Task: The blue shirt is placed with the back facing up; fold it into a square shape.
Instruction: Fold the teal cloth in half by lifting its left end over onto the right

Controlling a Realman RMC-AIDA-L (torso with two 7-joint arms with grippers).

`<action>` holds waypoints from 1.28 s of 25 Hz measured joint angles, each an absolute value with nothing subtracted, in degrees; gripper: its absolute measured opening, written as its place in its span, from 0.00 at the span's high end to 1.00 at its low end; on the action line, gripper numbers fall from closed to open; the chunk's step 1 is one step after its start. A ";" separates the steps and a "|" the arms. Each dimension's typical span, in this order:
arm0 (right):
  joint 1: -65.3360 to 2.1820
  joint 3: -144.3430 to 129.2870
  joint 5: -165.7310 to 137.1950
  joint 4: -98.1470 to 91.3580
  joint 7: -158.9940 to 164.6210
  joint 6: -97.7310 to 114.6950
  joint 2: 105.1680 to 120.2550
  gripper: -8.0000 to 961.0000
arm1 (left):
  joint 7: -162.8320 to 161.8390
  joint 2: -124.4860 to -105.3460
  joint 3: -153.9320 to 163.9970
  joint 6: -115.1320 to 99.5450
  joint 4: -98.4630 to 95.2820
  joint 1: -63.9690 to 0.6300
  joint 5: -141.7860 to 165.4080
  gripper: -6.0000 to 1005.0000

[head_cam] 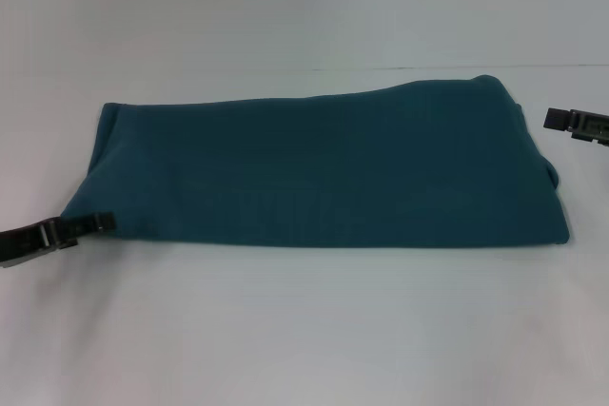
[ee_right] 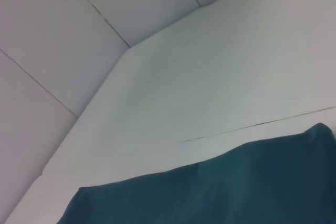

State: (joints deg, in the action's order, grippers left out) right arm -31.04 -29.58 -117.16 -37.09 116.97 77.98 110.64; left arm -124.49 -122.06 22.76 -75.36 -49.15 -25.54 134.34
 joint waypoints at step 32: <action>-30.59 -29.10 -117.07 -37.09 117.42 77.99 110.64 0.11 | -125.11 -121.20 25.64 -68.24 -45.35 -30.29 137.38 0.19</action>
